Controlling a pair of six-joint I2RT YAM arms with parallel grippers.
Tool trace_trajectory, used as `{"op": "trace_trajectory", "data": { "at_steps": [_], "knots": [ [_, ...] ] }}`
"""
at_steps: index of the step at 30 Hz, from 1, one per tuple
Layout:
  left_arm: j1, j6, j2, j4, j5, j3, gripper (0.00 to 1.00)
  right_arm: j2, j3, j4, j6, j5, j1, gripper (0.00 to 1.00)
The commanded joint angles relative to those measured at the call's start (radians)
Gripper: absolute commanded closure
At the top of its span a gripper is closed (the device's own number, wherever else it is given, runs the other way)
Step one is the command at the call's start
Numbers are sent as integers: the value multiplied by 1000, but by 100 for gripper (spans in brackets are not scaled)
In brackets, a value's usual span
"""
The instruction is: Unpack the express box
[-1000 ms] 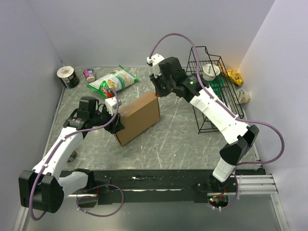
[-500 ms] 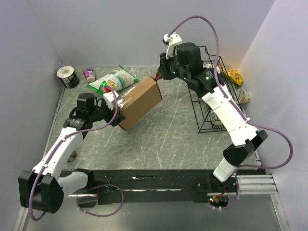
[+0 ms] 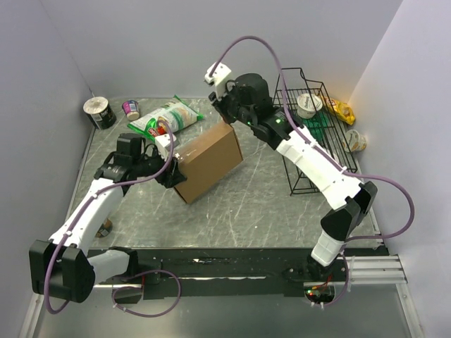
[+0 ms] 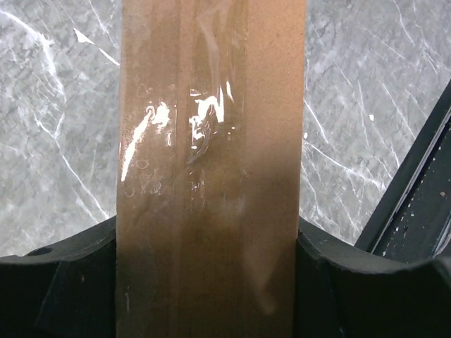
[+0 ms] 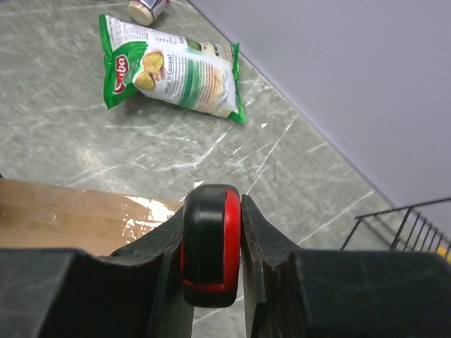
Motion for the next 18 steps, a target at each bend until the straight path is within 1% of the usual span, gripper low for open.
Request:
{"op": "trace_trajectory", "data": {
  "at_steps": [1, 3, 5, 8, 9, 12, 14, 17, 18],
  "knots": [
    [-34, 56, -9, -16, 53, 62, 70, -12, 8, 181, -130, -5, 36, 100],
    [-42, 61, 0, -27, 19, 54, 70, -20, 23, 239, -99, 58, 39, 100],
    [-50, 82, 7, -44, -24, 51, 70, -29, 52, 279, -34, 92, 33, 100],
    [-69, 115, 18, -53, -68, 49, 70, -19, 128, 315, 0, 79, 20, 100],
    [-73, 118, 26, -53, -79, 54, 70, -18, 147, 318, -4, 38, 22, 100],
    [-76, 116, 37, -47, -119, 63, 71, -32, 145, 296, 23, 14, 24, 100],
    [-76, 125, 40, -53, -151, 63, 72, -49, 143, 232, 49, 18, 14, 100],
    [-76, 139, 32, -64, -171, 60, 72, -109, 74, 230, 66, 41, -12, 100],
    [-76, 141, 27, -65, -175, 59, 72, -120, 22, 229, 63, 55, -16, 100]
  ]
}}
